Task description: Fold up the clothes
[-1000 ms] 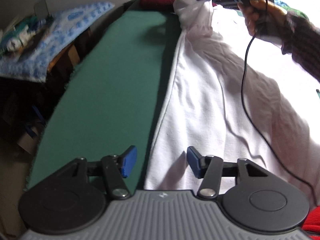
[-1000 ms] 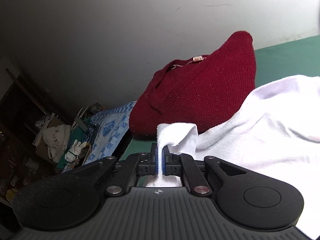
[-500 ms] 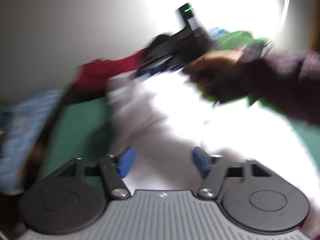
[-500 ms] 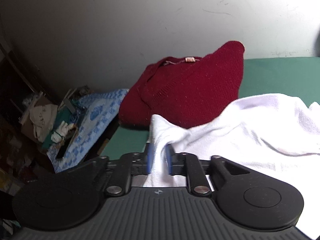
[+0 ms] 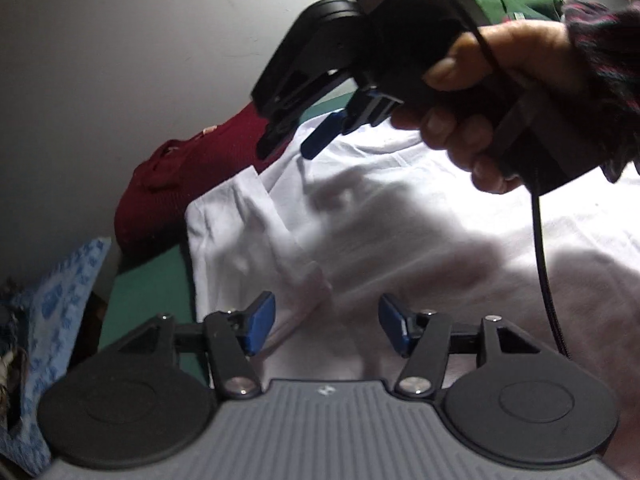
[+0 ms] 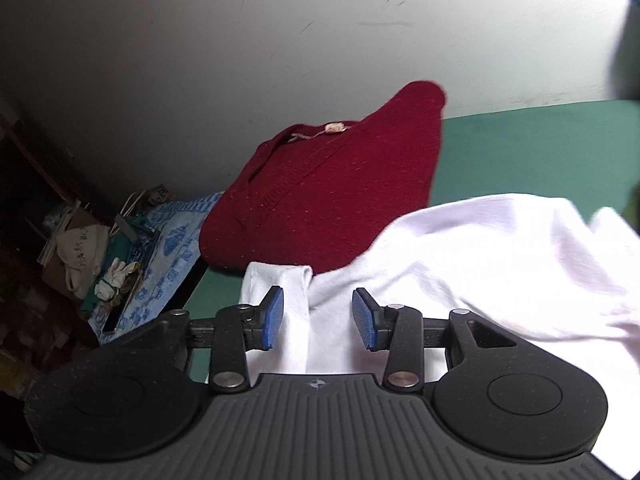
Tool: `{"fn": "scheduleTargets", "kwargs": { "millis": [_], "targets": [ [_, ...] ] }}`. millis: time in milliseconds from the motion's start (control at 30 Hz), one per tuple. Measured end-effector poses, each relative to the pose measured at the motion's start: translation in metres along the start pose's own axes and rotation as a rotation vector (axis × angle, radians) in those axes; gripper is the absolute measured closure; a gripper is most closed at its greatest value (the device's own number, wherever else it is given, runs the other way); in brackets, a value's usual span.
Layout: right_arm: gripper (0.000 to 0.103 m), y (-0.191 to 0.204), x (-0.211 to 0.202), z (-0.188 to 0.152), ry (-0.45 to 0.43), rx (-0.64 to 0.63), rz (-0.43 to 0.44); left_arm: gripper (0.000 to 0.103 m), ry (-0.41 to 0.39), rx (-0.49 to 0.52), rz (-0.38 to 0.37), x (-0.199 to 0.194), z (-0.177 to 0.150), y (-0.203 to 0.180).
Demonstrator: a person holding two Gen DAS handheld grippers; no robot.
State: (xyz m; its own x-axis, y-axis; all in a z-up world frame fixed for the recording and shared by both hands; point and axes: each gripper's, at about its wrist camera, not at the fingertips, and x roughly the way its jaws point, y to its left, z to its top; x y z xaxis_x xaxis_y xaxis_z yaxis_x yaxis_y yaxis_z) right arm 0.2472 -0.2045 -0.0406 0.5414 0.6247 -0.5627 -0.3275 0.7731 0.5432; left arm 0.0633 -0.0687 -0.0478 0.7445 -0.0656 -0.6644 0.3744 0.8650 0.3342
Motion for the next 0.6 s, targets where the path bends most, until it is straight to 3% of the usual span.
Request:
{"fn": "scheduleTargets", "kwargs": {
  "millis": [67,167,233,333,367,400,467,500,567,600],
  "targets": [
    [0.061,0.004,0.014,0.001,0.012,-0.009,0.011,0.039,0.006,0.057,0.013,0.009,0.000,0.001],
    [0.059,0.004,0.027,0.000,0.011,-0.005,0.037,0.040,0.023,0.059,-0.002,0.023,-0.001,0.009],
    [0.053,0.004,0.036,-0.001,0.011,-0.002,0.055,0.046,0.028,0.026,-0.026,0.029,-0.001,0.018],
    [0.052,0.004,0.040,-0.002,0.020,-0.002,0.068,0.061,0.033,-0.034,-0.062,0.034,-0.002,0.032],
    [0.053,0.004,0.040,-0.002,0.024,-0.003,0.072,0.061,0.033,-0.055,-0.076,0.035,-0.004,0.036],
    [0.056,0.003,0.041,-0.003,0.028,-0.003,0.075,0.061,0.033,-0.075,-0.091,0.037,-0.005,0.041],
    [0.072,0.003,0.042,-0.003,0.036,-0.004,0.082,0.061,0.032,-0.109,-0.116,0.039,-0.007,0.048],
    [0.089,0.002,0.042,-0.003,0.040,-0.005,0.085,0.061,0.029,-0.109,-0.120,0.040,-0.007,0.048],
    [0.092,0.002,0.037,-0.004,0.037,0.006,0.099,0.070,0.032,-0.103,-0.137,0.039,-0.006,0.047],
    [0.092,0.001,0.033,-0.004,0.037,0.014,0.107,0.082,0.034,-0.104,-0.149,0.040,-0.005,0.047]
  ]
}}
